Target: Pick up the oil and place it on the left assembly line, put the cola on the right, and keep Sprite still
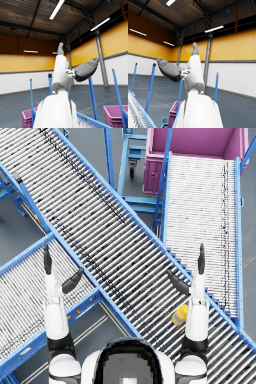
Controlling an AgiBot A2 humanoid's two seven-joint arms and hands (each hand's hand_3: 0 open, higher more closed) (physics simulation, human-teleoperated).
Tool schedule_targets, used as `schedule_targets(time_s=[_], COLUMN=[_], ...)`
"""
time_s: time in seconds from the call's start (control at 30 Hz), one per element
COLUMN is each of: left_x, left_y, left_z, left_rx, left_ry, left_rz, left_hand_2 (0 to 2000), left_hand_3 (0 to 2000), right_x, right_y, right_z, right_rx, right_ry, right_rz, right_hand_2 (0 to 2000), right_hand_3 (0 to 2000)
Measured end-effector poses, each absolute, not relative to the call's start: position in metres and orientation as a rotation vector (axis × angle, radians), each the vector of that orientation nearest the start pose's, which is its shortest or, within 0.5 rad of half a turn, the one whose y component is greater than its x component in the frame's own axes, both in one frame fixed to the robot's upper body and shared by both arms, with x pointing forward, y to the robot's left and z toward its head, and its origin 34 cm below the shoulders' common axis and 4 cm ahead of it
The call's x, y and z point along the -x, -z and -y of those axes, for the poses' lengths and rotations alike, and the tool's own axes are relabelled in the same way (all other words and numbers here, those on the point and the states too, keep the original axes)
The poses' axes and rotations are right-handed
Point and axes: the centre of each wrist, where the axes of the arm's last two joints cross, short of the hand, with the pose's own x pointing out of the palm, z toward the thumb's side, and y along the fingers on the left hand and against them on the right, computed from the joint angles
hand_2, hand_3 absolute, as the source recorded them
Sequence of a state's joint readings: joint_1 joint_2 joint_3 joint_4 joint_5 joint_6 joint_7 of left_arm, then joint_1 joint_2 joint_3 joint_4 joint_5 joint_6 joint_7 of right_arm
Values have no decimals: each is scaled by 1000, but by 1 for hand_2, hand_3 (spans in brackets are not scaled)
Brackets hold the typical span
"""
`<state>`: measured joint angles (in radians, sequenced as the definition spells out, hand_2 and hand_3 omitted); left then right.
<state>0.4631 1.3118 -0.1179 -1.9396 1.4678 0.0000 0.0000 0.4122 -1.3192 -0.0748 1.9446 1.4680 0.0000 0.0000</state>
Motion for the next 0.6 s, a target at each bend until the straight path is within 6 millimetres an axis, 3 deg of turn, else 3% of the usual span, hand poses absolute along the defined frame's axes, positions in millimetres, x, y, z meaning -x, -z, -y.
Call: schedule_targets(time_s=[0.6], left_x=[-242], left_y=[-330], left_z=[-245], left_rx=[-796], left_ry=[1378], left_rz=[549], left_hand_2=[0], left_hand_3=[0], right_x=[-241], right_y=[-310], right_z=[238], right_rx=[738], right_ry=[-1418], right_rz=[510], right_hand_2=[0], right_hand_3=[0])
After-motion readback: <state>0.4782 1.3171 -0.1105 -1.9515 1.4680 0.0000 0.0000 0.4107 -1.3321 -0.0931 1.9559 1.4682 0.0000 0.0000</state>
